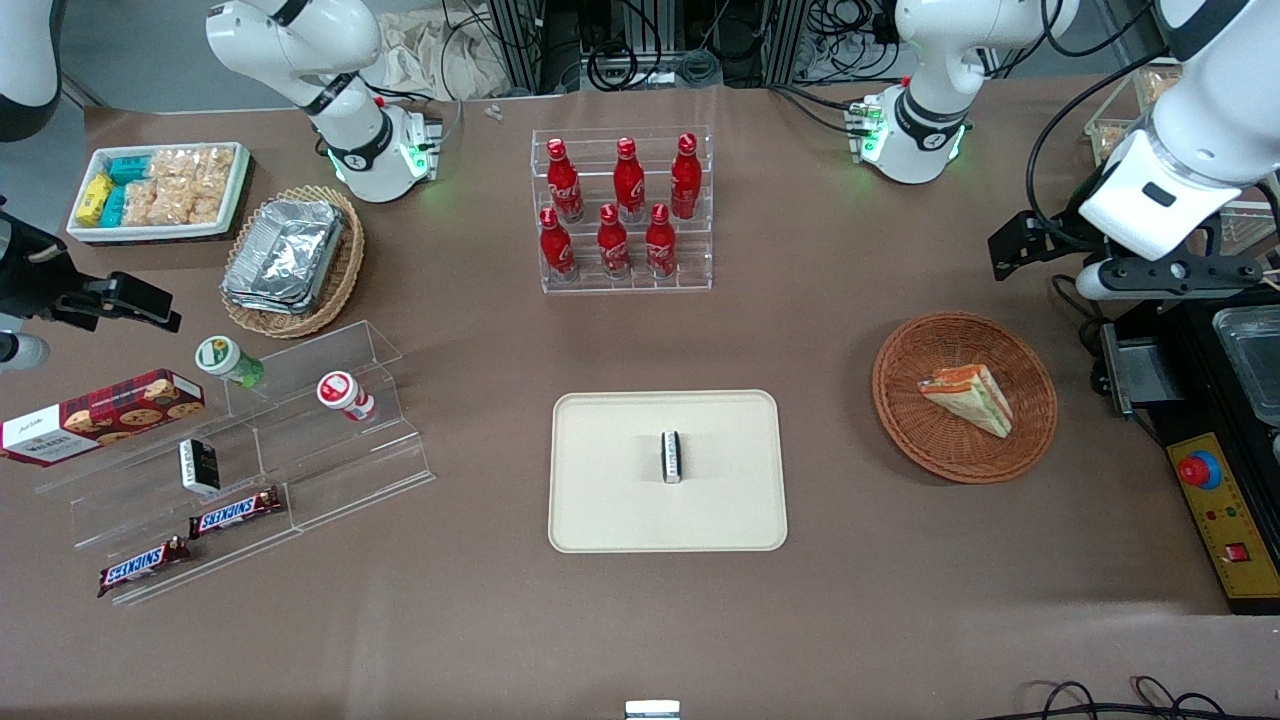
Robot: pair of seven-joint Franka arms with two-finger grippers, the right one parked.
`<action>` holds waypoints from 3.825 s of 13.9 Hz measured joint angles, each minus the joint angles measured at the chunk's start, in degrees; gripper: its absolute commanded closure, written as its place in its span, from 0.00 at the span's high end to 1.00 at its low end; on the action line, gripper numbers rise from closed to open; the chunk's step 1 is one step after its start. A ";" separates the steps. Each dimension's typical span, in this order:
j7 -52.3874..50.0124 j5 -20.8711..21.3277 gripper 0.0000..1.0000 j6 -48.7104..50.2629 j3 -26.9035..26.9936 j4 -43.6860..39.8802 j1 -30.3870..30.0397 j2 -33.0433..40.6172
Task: Place sandwich from basket to tray
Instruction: 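Move the left gripper over the basket and lower onto the wrapped sandwich, then close the left gripper on the sandwich and lift it from the basket, then carry the sandwich with the left gripper over to the cream tray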
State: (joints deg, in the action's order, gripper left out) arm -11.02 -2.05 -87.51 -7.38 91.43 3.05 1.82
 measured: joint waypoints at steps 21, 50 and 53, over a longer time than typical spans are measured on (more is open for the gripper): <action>-43.09 0.68 1.00 -20.92 3.76 22.22 -1.40 -4.26; -44.05 0.84 0.00 -40.83 5.57 30.56 -1.09 -12.68; -34.46 0.89 0.00 -28.19 0.49 26.25 -0.65 -6.44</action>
State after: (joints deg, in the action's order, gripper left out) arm -45.48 -1.16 -115.70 -6.89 117.68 2.40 -4.62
